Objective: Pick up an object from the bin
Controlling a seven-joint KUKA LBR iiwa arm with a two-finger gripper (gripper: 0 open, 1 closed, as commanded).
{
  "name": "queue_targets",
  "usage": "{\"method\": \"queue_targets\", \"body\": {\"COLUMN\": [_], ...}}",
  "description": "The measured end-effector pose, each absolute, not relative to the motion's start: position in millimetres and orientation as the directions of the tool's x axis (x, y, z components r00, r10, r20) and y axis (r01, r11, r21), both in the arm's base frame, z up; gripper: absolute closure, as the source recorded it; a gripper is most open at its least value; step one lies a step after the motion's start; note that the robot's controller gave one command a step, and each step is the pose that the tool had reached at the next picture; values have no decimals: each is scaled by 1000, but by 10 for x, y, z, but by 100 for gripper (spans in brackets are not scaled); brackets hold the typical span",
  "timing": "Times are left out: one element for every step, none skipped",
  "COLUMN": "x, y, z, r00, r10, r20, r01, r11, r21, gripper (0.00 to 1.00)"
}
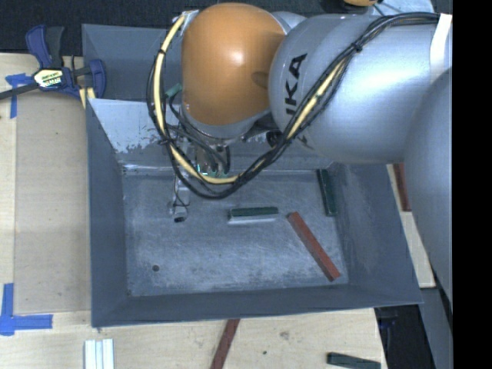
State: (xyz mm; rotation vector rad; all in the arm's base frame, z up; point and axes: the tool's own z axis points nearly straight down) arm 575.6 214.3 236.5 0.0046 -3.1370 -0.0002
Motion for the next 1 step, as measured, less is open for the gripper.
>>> {"method": "queue_targets", "body": {"x": [5775], "y": [2133], "z": [2409], "r00": [-1000], "r10": [0], "r20": [-3], "r01": [0], "r11": [1000], "r21": [2], "gripper": [0]}}
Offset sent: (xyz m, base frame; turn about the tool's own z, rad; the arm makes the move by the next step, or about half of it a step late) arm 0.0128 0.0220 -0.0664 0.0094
